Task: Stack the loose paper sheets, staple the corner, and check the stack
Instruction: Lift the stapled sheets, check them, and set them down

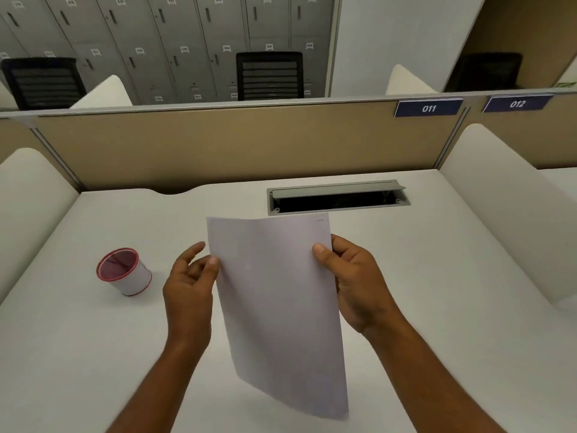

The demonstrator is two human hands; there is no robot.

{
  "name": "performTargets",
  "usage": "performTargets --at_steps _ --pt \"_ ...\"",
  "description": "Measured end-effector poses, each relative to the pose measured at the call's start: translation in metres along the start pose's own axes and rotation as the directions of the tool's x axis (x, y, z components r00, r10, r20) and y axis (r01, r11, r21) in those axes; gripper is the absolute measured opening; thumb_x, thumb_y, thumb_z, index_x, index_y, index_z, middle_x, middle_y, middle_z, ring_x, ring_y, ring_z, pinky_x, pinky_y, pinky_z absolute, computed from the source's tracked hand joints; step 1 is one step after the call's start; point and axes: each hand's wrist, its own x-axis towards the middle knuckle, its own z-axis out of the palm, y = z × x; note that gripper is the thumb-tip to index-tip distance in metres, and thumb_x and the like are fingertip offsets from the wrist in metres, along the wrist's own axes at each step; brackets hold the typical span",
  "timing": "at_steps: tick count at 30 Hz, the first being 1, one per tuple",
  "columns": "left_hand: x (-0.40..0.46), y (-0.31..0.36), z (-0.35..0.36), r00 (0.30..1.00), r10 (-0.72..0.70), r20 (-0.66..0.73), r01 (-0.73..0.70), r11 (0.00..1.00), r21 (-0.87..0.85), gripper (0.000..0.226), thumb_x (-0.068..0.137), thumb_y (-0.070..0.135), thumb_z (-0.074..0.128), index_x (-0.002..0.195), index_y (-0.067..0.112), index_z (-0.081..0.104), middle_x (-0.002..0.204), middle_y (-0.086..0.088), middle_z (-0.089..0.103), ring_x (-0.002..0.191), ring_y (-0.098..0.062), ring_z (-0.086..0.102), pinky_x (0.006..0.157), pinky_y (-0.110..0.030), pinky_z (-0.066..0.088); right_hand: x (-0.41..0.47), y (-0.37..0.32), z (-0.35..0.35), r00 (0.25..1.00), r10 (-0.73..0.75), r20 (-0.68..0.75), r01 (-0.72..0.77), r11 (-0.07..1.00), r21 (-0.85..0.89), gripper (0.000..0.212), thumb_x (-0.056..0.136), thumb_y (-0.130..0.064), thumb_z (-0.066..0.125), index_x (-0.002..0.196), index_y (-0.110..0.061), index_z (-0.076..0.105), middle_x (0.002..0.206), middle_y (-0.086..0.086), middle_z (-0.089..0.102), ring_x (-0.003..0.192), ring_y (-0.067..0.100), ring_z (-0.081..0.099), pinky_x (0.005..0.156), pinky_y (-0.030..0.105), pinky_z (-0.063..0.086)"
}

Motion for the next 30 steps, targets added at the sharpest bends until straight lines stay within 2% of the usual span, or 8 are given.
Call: performTargets --at_steps 4,9,12,15,17,22,26,30 --pt "-0.002 -0.003 0.001 0.999 -0.041 -0.015 0.041 0.998 -0.055 0.023 0.093 0.012 0.065 0.112 0.023 0.067 0.101 -0.003 0.072 0.094 -0.018 0.066 0.102 -0.045 0.050 0.002 0.002 -0.004 0.999 -0.002 -0.033 0.002 1.000 -0.006 0.018 0.098 -0.023 0.054 0.105 -0.024 0.071 0.101 -0.001 0.077 0.093 0.024 0.074 0.076 0.034 0.062" --pt "-0.013 -0.002 0.009 0.986 0.145 -0.078 -0.126 0.971 0.201 0.043 0.091 0.020 0.068 0.132 0.024 0.054 0.134 0.003 0.057 0.123 -0.013 0.054 0.109 -0.048 0.044 0.004 0.001 0.000 0.984 -0.110 -0.141 0.092 0.987 -0.132 0.018 0.099 -0.025 0.053 0.097 -0.029 0.071 0.094 -0.006 0.076 0.088 0.022 0.073 0.072 0.031 0.062" --pt "-0.048 -0.003 0.019 0.932 0.303 0.199 -0.352 0.886 0.301 0.071 0.081 0.031 0.071 0.144 0.025 0.040 0.150 0.007 0.036 0.141 -0.008 0.034 0.118 -0.036 0.032 0.000 0.005 0.015 0.947 -0.256 -0.194 0.207 0.948 -0.241 0.018 0.100 -0.026 0.052 0.099 -0.029 0.070 0.090 -0.008 0.074 0.085 0.016 0.072 0.070 0.028 0.063" --pt "-0.086 -0.007 0.031 0.826 0.257 0.501 -0.449 0.837 0.312 0.099 0.077 0.042 0.074 0.153 0.036 0.011 0.160 0.022 0.010 0.147 0.006 0.009 0.113 -0.004 0.013 -0.009 0.010 0.039 0.913 -0.354 -0.201 0.290 0.913 -0.287 0.019 0.098 -0.027 0.053 0.112 -0.024 0.066 0.099 -0.014 0.071 0.092 0.004 0.068 0.068 0.016 0.058" --pt "-0.092 -0.011 0.036 0.794 0.249 0.555 -0.476 0.823 0.311 0.104 0.080 0.038 0.075 0.153 0.039 0.002 0.159 0.031 0.004 0.147 0.009 0.005 0.112 -0.003 0.013 -0.014 0.015 0.054 0.900 -0.379 -0.214 0.312 0.905 -0.290 0.027 0.097 -0.028 0.054 0.120 -0.018 0.065 0.104 -0.015 0.069 0.097 0.001 0.066 0.068 0.012 0.056" --pt "-0.075 0.000 0.042 0.888 0.247 0.389 -0.349 0.911 0.219 0.068 0.090 0.059 0.051 0.150 0.039 0.025 0.137 0.043 0.040 0.126 0.019 0.042 0.098 -0.004 0.041 -0.025 0.023 0.084 0.898 -0.408 -0.167 0.341 0.882 -0.324 0.041 0.091 -0.055 0.052 0.125 -0.033 0.061 0.117 -0.015 0.066 0.114 0.012 0.062 0.095 0.032 0.056" --pt "-0.047 -0.009 0.018 0.934 0.171 0.314 -0.212 0.972 0.102 0.032 0.098 0.021 0.053 0.128 0.031 0.058 0.110 0.017 0.072 0.101 -0.008 0.070 0.076 -0.021 0.060 -0.021 0.027 0.077 0.913 -0.407 -0.025 0.367 0.847 -0.386 0.052 0.092 -0.050 0.055 0.142 -0.038 0.046 0.132 -0.033 0.054 0.124 -0.003 0.053 0.101 0.015 0.045" --pt "-0.013 -0.021 -0.001 0.941 0.094 0.325 -0.135 0.985 0.107 0.044 0.099 -0.001 0.047 0.117 0.036 0.064 0.108 0.017 0.073 0.101 -0.012 0.070 0.082 -0.030 0.058 0.001 0.046 0.026 0.803 -0.511 -0.306 0.319 0.803 -0.504 0.076 0.088 -0.028 0.066 0.153 -0.019 0.028 0.157 -0.011 0.034 0.144 -0.001 0.030 0.115 0.019 0.029"
